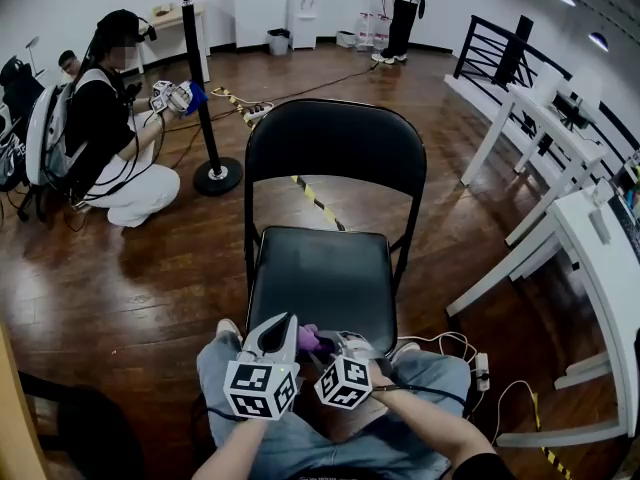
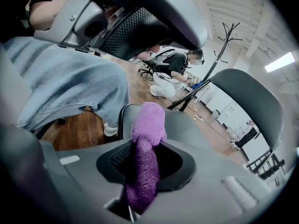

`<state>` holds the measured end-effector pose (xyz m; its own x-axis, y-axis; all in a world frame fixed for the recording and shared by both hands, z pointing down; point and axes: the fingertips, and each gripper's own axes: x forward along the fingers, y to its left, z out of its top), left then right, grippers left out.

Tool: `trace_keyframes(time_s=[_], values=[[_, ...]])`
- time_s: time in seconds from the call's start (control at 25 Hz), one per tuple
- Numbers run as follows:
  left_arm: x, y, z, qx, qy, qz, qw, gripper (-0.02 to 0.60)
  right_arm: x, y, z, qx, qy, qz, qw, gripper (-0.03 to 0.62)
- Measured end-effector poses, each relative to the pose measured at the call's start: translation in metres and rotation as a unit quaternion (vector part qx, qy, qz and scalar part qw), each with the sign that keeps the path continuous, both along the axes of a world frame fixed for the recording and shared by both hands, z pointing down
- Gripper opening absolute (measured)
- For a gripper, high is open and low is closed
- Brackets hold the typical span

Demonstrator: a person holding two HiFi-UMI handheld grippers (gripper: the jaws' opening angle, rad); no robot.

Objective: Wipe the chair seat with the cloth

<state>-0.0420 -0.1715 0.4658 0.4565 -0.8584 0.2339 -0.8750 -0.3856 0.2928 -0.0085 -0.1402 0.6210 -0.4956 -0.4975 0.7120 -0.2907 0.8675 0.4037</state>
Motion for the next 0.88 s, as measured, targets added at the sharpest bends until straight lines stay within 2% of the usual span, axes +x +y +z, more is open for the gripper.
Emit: trace_keyframes(time_s=[0.2,0.48,0.76,0.88], values=[[0.003,-0.006,-0.004,0.004,-0.001,0.003,1.0,0.005,0.014,-0.035,-0.024,0.03,-0.004,0.009,0.999,0.097],[0.014,-0.011,0.003,-0.004,-0.021,0.017,0.9996,0.003,0.062,-0.143,-0.065,0.086,-0.004,0.067,0.994,0.097],[0.018,-0.015,0.015,-0.025,-0.023,0.017,0.9993,0.003,0.087,-0.227,-0.069,0.105,0.02,0.085,0.991,0.097],[0.023,-0.024,0.018,-0.032,-0.028,0.025,0.9988,0.003,0.098,-0.258,-0.055,0.093,0.03,0.096,0.991,0.097]])
